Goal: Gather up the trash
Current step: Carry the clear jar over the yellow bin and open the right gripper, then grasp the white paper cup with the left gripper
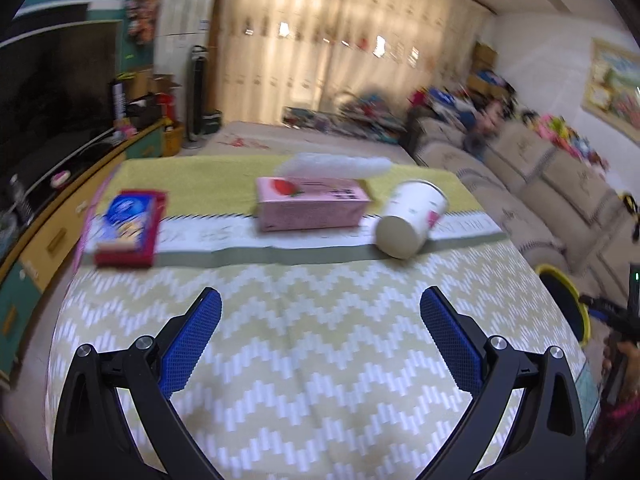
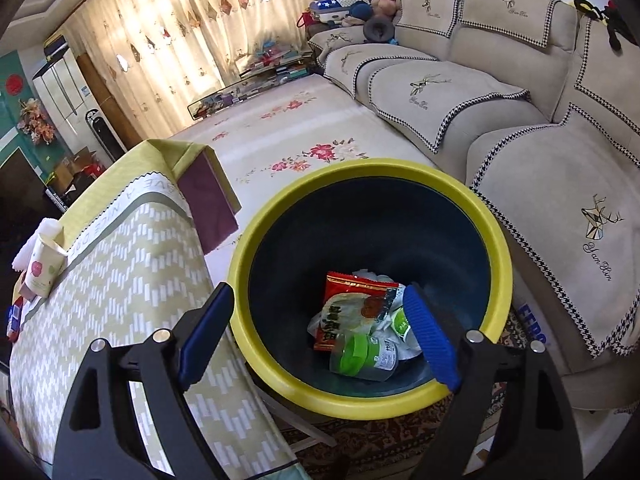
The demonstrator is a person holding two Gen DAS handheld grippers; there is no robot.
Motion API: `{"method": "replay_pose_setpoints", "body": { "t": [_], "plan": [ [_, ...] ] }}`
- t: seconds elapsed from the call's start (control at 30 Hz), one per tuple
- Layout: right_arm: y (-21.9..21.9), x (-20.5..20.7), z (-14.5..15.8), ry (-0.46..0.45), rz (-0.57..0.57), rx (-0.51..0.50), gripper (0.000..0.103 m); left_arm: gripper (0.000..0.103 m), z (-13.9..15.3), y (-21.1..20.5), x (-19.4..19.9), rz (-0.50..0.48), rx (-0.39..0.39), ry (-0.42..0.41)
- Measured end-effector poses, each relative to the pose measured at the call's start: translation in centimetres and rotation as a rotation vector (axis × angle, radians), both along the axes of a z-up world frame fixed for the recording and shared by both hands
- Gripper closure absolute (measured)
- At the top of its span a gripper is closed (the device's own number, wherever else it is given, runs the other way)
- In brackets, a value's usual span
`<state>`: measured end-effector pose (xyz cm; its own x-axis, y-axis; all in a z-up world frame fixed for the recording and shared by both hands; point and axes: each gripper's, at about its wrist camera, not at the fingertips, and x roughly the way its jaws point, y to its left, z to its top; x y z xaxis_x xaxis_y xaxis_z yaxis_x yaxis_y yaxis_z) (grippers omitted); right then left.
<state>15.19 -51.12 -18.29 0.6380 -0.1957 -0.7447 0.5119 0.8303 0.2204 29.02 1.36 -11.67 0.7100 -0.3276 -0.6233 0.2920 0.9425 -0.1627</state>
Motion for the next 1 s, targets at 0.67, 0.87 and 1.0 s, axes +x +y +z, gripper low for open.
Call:
{"method": "replay_pose_setpoints", "body": {
  "t": [0.67,0.87,1.0],
  "plan": [
    [-2.5,-1.9,-0.4,-0.035,-0.034,0.066,0.020,0.005,0.5,-16.9,12.3,-0.321,0.256,0.033],
    [-2.9,-2.0,-0.5,-0.040,-0.038,0.081,0.020,0.005,-0.8,-18.9,14.4,-0.354,0.324,0.074],
    [-2.9,-1.9,-0.7,-0.040,-0.033,0.090,0.020,0.009,-1.8,-19.7,15.3,-0.360,0.366,0.096]
  ]
}}
